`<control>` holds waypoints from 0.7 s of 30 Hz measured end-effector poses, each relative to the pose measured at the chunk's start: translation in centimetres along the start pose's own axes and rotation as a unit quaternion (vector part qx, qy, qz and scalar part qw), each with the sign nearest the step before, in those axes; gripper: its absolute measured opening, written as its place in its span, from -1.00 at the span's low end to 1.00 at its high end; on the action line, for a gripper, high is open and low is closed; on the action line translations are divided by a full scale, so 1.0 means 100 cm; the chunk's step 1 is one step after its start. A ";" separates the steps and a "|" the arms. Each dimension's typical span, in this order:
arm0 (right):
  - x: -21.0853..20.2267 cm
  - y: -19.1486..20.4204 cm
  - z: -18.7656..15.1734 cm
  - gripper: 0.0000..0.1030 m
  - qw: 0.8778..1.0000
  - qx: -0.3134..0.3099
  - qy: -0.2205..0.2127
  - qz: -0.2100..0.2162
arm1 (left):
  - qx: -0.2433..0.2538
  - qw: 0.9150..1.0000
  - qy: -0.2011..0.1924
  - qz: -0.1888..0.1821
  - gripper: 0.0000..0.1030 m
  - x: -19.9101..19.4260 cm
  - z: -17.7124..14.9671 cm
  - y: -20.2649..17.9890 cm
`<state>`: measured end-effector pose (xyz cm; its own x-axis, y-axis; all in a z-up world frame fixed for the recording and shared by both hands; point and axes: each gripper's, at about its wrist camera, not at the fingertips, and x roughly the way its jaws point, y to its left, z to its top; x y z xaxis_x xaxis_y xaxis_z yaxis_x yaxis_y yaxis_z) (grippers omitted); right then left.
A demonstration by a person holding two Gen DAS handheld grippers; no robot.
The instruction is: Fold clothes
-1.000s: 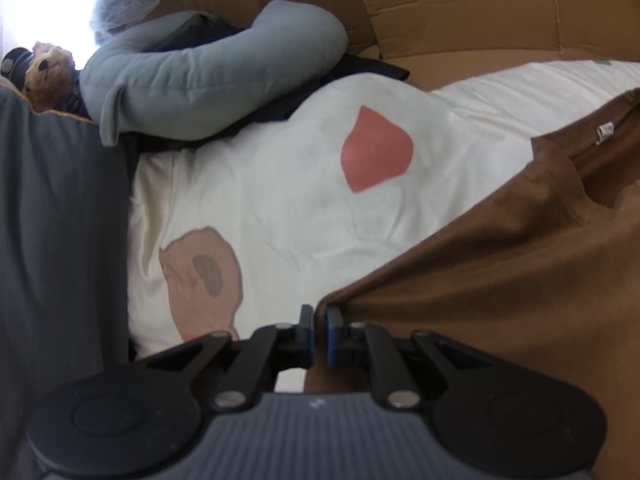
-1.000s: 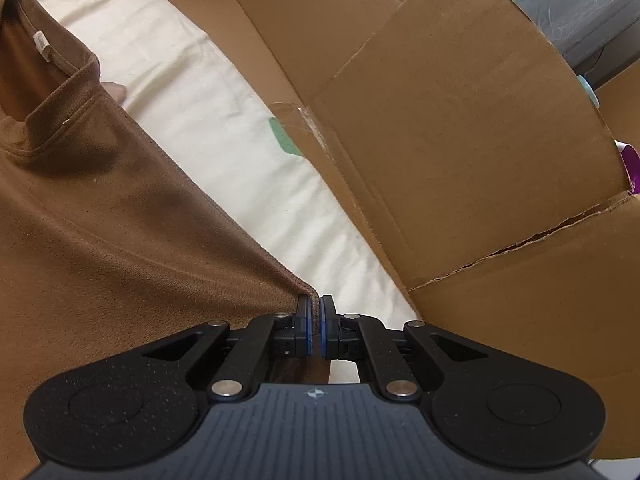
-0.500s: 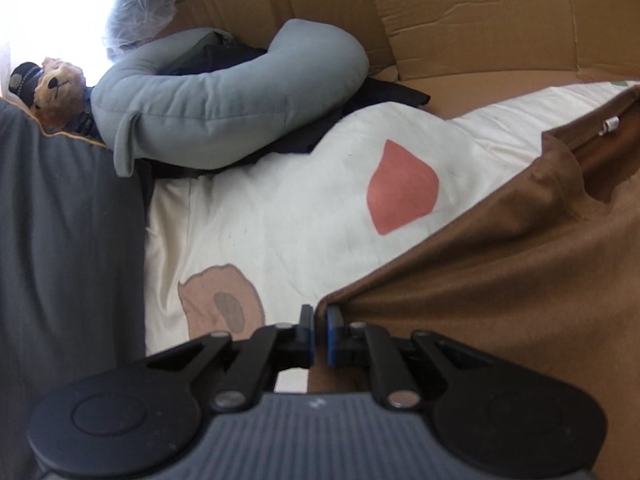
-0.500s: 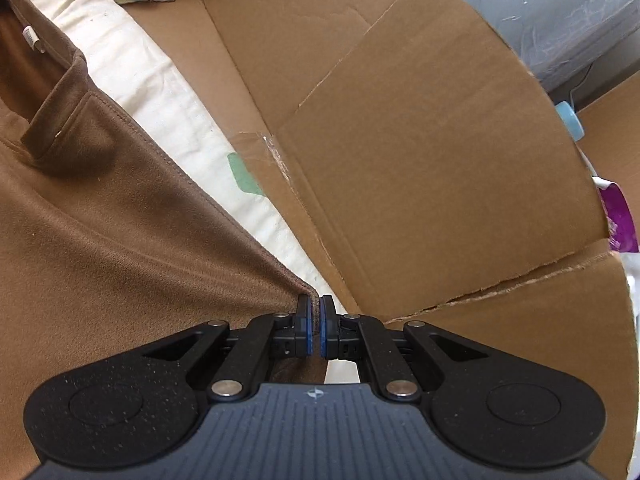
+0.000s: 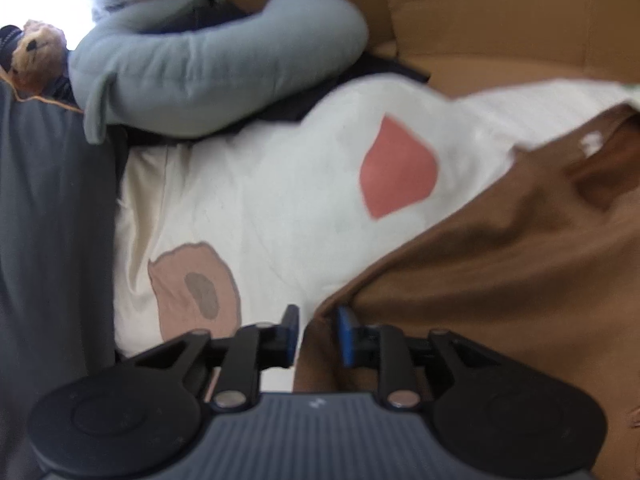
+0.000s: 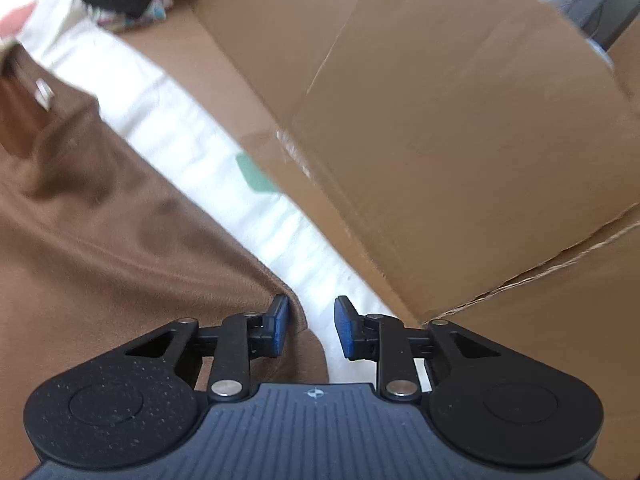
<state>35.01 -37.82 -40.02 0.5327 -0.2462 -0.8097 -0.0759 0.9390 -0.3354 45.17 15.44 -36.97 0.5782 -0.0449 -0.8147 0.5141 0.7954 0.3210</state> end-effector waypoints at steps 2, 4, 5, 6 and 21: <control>-0.010 -0.006 0.005 -0.38 1.000 0.011 -0.017 0.018 | -0.006 1.000 -0.021 -0.017 -0.14 -0.012 0.001 -0.003; -0.018 -0.006 0.012 -0.38 0.998 0.021 -0.034 0.039 | 0.000 0.999 -0.035 -0.027 -0.14 -0.016 0.005 -0.010; -0.020 -0.004 0.014 -0.38 0.998 0.021 -0.041 0.044 | 0.006 0.999 -0.038 -0.031 -0.14 -0.016 0.008 -0.015; -0.021 -0.001 0.017 -0.38 0.998 0.020 -0.047 0.048 | 0.015 0.999 -0.039 -0.035 -0.14 -0.015 0.011 -0.021; 0.005 0.056 0.074 -0.38 0.990 -0.007 -0.064 0.125 | 0.065 0.993 -0.052 -0.081 -0.35 0.017 0.054 -0.074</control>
<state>41.08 -30.90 -38.80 0.5973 0.0274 -0.8015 -0.2311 0.9629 -0.1393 45.76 6.28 -38.14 0.5393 -0.2339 -0.8090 0.6799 0.6878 0.2544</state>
